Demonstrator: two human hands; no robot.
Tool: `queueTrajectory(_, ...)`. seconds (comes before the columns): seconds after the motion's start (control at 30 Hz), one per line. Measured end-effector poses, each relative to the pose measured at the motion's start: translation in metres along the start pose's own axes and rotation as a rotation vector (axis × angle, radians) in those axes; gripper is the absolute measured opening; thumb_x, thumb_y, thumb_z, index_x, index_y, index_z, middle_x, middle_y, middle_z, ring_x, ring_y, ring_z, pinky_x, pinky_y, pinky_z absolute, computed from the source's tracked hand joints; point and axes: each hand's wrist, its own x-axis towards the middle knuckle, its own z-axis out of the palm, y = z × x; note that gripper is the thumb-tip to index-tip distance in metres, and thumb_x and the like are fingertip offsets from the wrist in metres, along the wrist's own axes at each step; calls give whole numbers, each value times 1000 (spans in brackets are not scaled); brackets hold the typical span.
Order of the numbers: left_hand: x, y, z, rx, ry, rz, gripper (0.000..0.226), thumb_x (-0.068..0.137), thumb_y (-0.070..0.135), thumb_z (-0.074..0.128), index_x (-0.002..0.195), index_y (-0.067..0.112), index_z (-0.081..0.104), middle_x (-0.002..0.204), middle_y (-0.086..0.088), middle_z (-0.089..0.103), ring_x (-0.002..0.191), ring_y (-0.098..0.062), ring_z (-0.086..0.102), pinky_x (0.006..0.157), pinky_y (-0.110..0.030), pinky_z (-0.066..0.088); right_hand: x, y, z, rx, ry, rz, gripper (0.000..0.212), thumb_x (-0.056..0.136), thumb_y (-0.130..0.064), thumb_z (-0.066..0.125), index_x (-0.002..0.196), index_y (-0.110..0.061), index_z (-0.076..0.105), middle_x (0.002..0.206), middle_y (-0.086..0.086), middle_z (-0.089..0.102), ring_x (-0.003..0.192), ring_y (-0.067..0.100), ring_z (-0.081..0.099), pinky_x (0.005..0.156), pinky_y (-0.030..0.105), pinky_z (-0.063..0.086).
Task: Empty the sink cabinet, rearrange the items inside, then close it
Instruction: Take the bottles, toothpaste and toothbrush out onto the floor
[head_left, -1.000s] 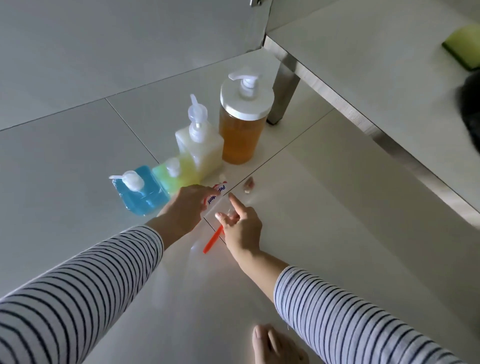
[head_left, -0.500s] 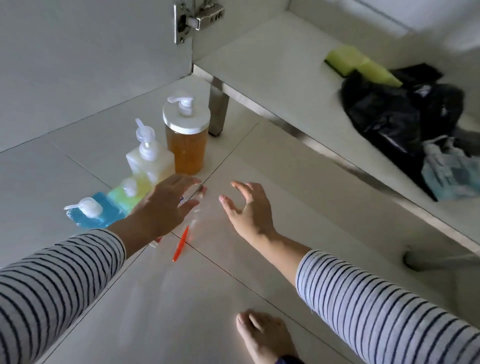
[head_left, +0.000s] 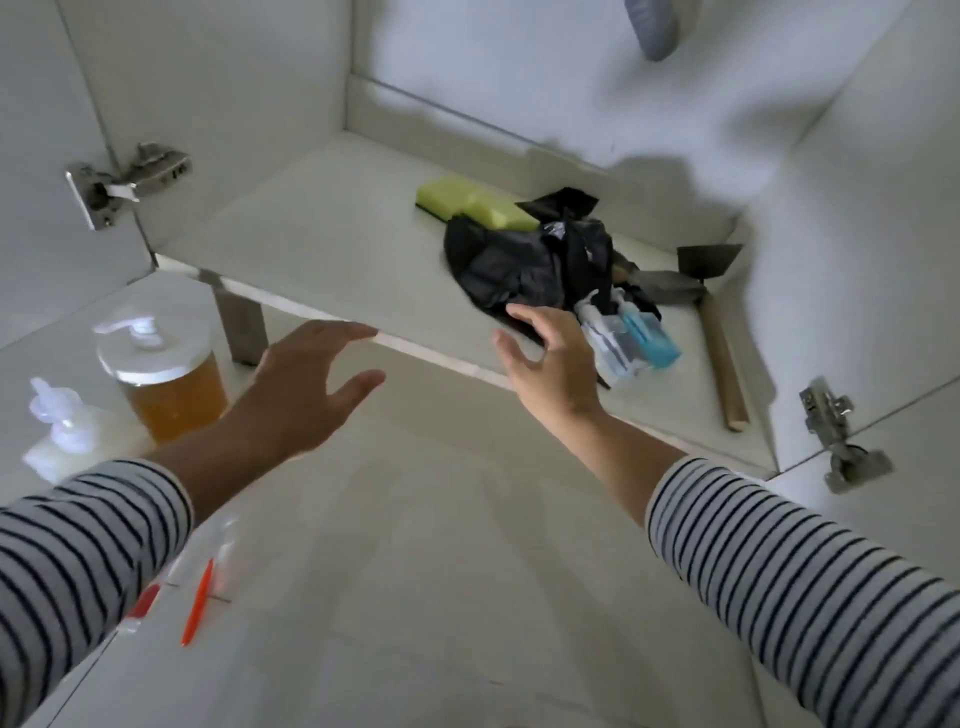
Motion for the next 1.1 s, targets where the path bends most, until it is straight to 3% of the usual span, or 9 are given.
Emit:
queueTrajectory(0.1,25,37,26,-93,-7,-2,44,84,31,64,125,19,55,120,-2,58,108,-20,55,93,-30,38,35,35,-36,-56,35,-11,32,83,-22,68,112,-10,66,110,11,62,104,16,53,86,-3,26)
queueTrajectory(0.23,69,88,82,-218,-88,18,49,81,38,67,125,21,54,118,-2,59,108,-15,56,95,-36,46,77,96,-83,-108,39,105,36,84,-25,67,120,-19,62,113,3,58,109,19,54,95,23,38)
queueTrajectory(0.33,103,124,126,-218,-153,38,58,79,46,65,131,25,49,127,-1,54,117,-17,49,99,-38,42,97,141,-104,-127,-10,193,44,81,-27,70,124,-22,59,119,4,57,113,20,54,96,31,43)
queueTrajectory(0.43,129,153,159,-150,-244,19,72,74,54,67,135,25,43,131,-2,50,121,-18,44,103,-32,37,105,170,-107,-180,-149,302,52,82,-35,68,131,-31,50,130,2,52,114,20,53,90,27,42)
queueTrajectory(0.53,141,172,176,-113,-325,13,78,70,56,70,135,24,41,135,-1,41,123,-15,36,93,-23,28,107,186,-97,-192,-261,364,58,85,-40,64,137,-39,38,138,2,47,119,20,50,84,27,44)
queueTrajectory(0.63,147,174,182,-72,-370,28,89,67,56,72,140,24,33,137,1,38,126,-16,33,89,-22,24,103,193,-88,-172,-310,355,64,84,-42,64,140,-36,34,140,4,48,119,21,52,76,22,42)
queueTrajectory(0.83,161,159,187,15,-467,47,109,60,57,77,147,25,19,150,7,28,137,-17,26,110,-35,24,100,204,-87,-68,-302,386,65,81,-38,68,140,-33,39,139,2,49,119,19,50,73,17,43)
queueTrajectory(1.0,161,151,191,-17,-405,71,112,53,63,76,145,26,25,136,10,44,125,-17,40,105,-40,38,97,205,-87,-80,-242,341,53,84,-33,66,134,-31,48,133,4,54,108,20,56,59,8,42)
queueTrajectory(1.1,156,150,190,-15,-322,145,111,54,62,76,145,24,25,128,13,45,117,-14,43,103,-34,36,96,198,-90,-102,-165,286,51,86,-31,64,134,-27,48,124,5,59,91,14,56,52,5,41)
